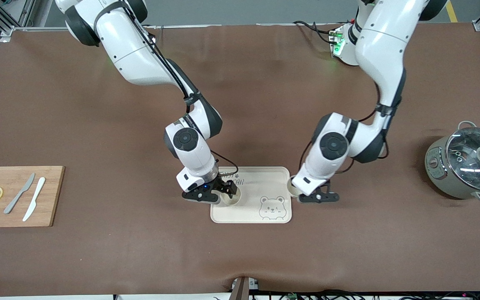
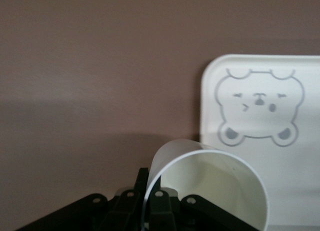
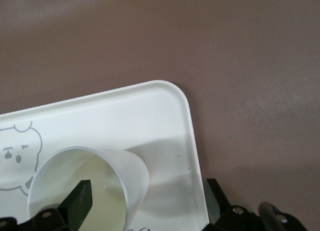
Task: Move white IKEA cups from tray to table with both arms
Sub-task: 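Carry the cup with the left gripper toward the steel pot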
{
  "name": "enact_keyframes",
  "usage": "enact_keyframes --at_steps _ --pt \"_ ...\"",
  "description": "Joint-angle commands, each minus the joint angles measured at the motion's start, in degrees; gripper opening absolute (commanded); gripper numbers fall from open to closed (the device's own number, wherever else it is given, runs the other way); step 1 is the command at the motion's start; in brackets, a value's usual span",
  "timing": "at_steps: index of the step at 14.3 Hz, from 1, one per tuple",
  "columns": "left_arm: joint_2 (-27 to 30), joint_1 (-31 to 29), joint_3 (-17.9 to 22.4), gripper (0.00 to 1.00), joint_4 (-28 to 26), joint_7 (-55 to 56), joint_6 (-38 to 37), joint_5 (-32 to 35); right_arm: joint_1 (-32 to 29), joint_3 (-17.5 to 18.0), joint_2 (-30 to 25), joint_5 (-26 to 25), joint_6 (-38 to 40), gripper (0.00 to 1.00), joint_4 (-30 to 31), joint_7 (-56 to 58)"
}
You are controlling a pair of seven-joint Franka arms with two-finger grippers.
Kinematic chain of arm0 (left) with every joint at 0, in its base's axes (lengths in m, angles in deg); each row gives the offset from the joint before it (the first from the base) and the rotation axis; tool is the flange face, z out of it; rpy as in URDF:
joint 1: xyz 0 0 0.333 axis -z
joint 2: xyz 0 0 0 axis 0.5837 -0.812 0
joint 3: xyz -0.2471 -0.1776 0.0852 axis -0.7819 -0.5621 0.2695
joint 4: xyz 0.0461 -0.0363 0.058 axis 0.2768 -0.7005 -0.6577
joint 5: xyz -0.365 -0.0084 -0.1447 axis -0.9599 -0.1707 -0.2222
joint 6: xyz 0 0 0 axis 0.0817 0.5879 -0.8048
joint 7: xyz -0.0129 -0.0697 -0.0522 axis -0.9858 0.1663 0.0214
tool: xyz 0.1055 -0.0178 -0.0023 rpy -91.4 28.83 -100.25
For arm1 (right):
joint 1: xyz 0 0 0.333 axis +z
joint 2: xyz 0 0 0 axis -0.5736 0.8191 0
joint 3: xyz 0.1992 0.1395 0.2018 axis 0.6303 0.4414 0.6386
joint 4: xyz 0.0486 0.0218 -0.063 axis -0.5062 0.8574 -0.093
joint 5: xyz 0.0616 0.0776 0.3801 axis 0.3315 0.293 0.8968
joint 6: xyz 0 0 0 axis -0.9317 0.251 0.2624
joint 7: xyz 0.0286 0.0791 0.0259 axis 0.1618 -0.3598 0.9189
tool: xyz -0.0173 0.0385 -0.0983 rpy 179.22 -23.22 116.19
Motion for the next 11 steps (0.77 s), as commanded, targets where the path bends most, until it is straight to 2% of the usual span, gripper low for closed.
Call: enact_keyframes --at_steps 1,3,6,11 --pt "4.6 -3.2 -0.6 0.0 -0.8 -5.5 -5.0 1.1 1.3 -1.6 1.7 -1.2 -0.2 1.0 -2.2 -1.7" --pt "7.1 -6.9 -0.9 0.0 -1.0 -12.8 -8.0 -0.5 1.5 -1.7 1.8 -1.2 -0.2 1.0 -2.2 -1.8" --pt "10.4 -13.2 -1.5 0.0 -1.6 -26.9 -13.5 -6.9 1.5 -1.9 1.8 -1.2 -0.2 1.0 -2.3 -1.8" --pt "15.3 -21.1 -3.2 0.0 -8.4 -41.1 -14.3 -8.5 1.5 -1.9 1.8 -1.1 -0.2 1.0 -2.3 -2.4"
